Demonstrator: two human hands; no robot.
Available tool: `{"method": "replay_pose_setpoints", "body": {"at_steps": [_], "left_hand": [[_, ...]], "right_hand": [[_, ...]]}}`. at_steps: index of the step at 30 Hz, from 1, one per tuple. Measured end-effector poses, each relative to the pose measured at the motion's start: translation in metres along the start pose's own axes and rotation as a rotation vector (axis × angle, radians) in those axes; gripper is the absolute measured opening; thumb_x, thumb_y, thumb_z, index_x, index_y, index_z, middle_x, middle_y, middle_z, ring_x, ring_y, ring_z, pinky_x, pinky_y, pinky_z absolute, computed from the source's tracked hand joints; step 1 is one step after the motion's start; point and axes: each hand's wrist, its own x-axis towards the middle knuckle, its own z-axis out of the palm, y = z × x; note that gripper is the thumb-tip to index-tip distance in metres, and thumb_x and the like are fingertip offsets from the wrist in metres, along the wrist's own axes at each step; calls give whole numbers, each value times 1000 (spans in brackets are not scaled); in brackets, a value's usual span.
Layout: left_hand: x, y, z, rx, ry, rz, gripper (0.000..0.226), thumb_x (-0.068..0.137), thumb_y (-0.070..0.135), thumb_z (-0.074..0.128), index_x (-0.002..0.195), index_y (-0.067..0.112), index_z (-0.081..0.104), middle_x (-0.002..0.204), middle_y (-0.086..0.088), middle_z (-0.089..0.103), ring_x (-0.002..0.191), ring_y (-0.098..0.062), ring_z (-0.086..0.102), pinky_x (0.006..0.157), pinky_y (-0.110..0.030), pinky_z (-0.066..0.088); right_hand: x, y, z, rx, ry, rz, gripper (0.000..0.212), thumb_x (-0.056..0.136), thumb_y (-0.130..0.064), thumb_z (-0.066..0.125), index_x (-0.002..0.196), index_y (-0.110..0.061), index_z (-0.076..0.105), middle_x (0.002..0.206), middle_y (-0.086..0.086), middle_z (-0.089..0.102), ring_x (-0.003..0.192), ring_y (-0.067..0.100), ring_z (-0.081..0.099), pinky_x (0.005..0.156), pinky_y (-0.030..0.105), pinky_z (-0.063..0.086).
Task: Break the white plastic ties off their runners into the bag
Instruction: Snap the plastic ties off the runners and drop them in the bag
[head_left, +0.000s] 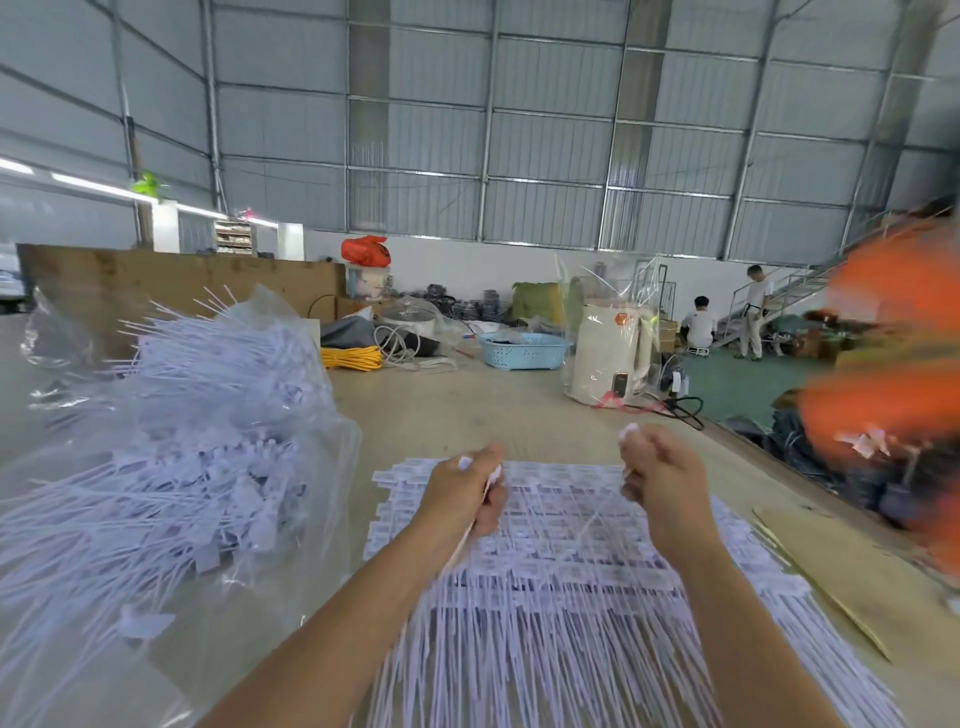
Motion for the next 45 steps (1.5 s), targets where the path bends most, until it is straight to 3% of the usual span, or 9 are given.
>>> {"method": "replay_pose_setpoints", "body": {"at_steps": [4, 10, 15, 18, 24, 29, 36, 41, 45], "left_hand": [[-2, 1, 7, -165, 0, -56, 31, 98, 37, 43, 83, 11, 43, 49, -3, 52, 33, -11, 36, 36, -16, 29], [-7, -4, 21, -19, -76, -35, 60, 98, 51, 28, 89, 2, 61, 68, -18, 55, 55, -20, 46, 55, -28, 36], [-6, -9, 19, 61, -198, 15, 34, 98, 37, 46, 98, 11, 67, 69, -4, 63, 56, -13, 58, 55, -24, 48], [-11, -3, 17, 35, -328, 68, 24, 99, 18, 47, 87, 11, 67, 58, 4, 54, 42, -7, 37, 43, -18, 29], [-35, 90, -2, -208, -181, 364, 24, 97, 7, 45, 74, 7, 49, 58, 0, 54, 36, -2, 33, 36, -12, 25], [-60, 141, -80, 480, 155, 636, 16, 91, 9, 60, 76, 15, 61, 54, 5, 65, 40, -3, 44, 40, -12, 35], [-27, 86, -193, 1364, 393, 165, 18, 92, 11, 55, 100, 1, 67, 83, -10, 70, 85, -27, 65, 67, -27, 42], [-15, 61, -213, 1903, 443, -109, 49, 96, 17, 41, 143, 32, 37, 129, -13, 45, 121, -32, 43, 99, -38, 38], [-25, 74, -177, 2067, 535, -212, 45, 92, 17, 42, 137, 23, 40, 132, -8, 41, 125, -30, 38, 98, -42, 38]], "right_hand": [[-7, -22, 10, 731, -261, 303, 17, 84, -20, 51, 68, -16, 45, 51, -7, 36, 38, 4, 28, 33, 14, 26], [-35, -12, 56, -116, -382, 22, 16, 89, -13, 62, 75, -13, 70, 62, -5, 64, 55, 11, 57, 50, 18, 42], [-34, -7, 51, -90, -324, -11, 15, 88, -14, 63, 78, -14, 75, 74, 1, 72, 68, 12, 66, 63, 28, 52], [-34, -7, 53, 2, -337, 50, 13, 85, -21, 65, 81, -22, 77, 80, 7, 72, 72, 15, 64, 69, 32, 51], [-27, -9, 49, 78, -230, 160, 30, 90, -44, 49, 102, -27, 70, 80, 0, 65, 56, 14, 54, 57, 30, 44], [-31, -4, 52, -48, -221, 127, 22, 91, -35, 52, 91, -20, 68, 78, 0, 65, 53, 14, 53, 57, 31, 45], [-30, 2, 55, -138, -242, 110, 22, 92, -32, 53, 94, -15, 67, 81, 3, 66, 51, 13, 54, 55, 29, 44], [-28, 5, 51, -197, -258, 100, 17, 93, -25, 55, 94, -12, 66, 83, 5, 66, 54, 15, 55, 54, 26, 44], [-25, 10, 51, -362, -347, -3, 12, 89, -12, 62, 79, -19, 67, 76, -2, 65, 55, 2, 55, 52, 11, 43]]}}
